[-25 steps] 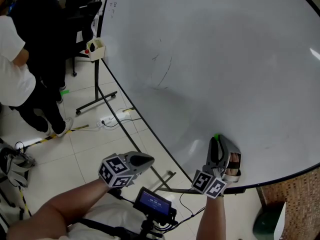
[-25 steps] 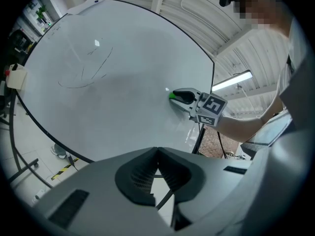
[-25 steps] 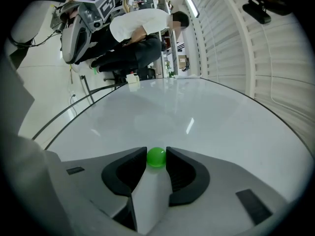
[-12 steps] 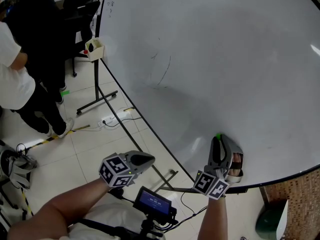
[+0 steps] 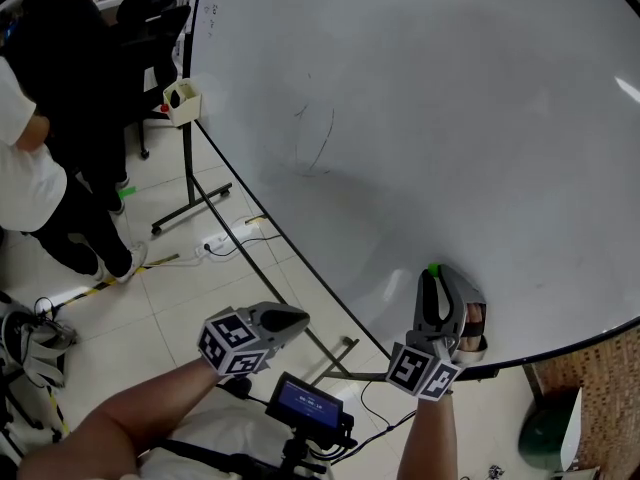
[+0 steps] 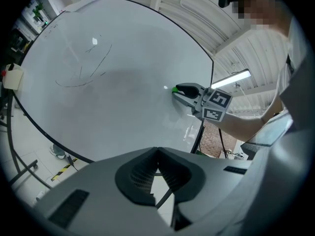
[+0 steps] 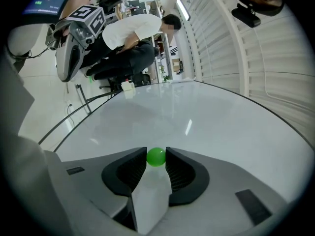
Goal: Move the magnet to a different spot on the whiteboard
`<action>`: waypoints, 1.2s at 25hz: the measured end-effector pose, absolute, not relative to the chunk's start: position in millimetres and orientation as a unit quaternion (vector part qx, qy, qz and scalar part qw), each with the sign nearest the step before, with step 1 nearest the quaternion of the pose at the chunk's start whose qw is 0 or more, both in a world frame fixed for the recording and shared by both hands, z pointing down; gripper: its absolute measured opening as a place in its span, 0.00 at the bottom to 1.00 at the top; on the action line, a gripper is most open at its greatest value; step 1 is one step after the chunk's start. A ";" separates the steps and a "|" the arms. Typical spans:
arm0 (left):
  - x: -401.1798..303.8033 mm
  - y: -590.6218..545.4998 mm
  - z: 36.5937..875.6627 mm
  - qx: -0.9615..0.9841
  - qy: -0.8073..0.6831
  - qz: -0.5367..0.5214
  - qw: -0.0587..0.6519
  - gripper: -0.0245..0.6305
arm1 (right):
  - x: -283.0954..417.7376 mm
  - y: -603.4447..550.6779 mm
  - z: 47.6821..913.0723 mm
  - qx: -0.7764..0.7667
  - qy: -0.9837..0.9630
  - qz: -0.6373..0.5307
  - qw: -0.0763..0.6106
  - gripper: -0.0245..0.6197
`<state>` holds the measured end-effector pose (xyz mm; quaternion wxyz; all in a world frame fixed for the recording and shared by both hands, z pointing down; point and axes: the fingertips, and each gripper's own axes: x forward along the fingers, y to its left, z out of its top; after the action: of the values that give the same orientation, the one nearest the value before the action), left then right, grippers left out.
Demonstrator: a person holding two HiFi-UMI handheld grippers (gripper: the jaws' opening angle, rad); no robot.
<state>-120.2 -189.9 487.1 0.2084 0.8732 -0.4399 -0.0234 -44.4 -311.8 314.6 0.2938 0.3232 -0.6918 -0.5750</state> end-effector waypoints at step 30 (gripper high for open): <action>-68.3 -201.9 422.8 0.927 -0.352 -0.033 0.128 0.08 | 73.2 -251.3 241.3 0.423 -0.872 -0.239 0.061 0.28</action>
<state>-68.3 -201.9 422.8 0.1278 0.9266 -0.3520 -0.0329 73.2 -251.3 241.3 0.0611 0.4232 -0.8717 -0.2395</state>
